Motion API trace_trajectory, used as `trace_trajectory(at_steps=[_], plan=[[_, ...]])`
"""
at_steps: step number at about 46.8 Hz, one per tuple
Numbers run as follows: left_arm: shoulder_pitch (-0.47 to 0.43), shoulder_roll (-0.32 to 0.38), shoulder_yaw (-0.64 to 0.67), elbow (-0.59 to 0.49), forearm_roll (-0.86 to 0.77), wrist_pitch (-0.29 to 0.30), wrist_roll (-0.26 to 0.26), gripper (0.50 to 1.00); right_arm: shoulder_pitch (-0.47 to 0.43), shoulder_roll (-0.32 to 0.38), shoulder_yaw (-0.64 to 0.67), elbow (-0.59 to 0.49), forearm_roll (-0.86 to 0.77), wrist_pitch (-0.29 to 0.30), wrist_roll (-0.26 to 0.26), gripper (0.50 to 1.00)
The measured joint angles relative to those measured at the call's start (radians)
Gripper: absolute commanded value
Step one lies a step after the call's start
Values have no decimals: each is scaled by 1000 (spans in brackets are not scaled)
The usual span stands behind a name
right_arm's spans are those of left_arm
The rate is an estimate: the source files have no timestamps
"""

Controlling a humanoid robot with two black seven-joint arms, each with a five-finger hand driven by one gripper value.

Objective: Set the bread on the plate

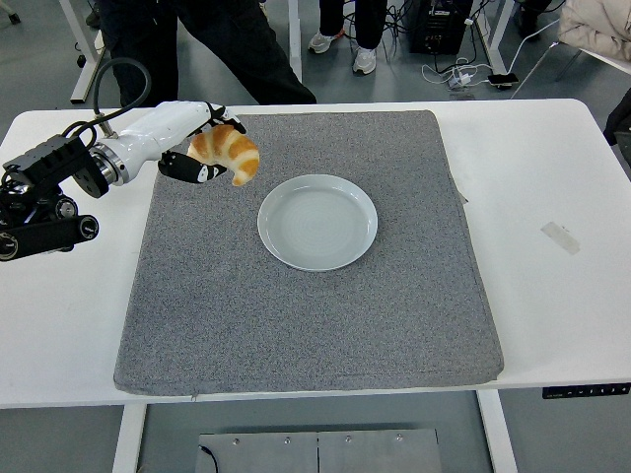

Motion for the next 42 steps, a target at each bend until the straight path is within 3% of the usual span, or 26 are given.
trace_trajectory(at_steps=[16,27,42], plan=[[-1,-72,-17,-3,77,2,3,500,0,0,0,0,0,0,0,1000],[10,-165,-16,17,96,7,9,500,0,0,0,0,0,0,0,1000],[47,-260,1,143,96,7,9,500,0,0,0,0,0,0,0,1000]])
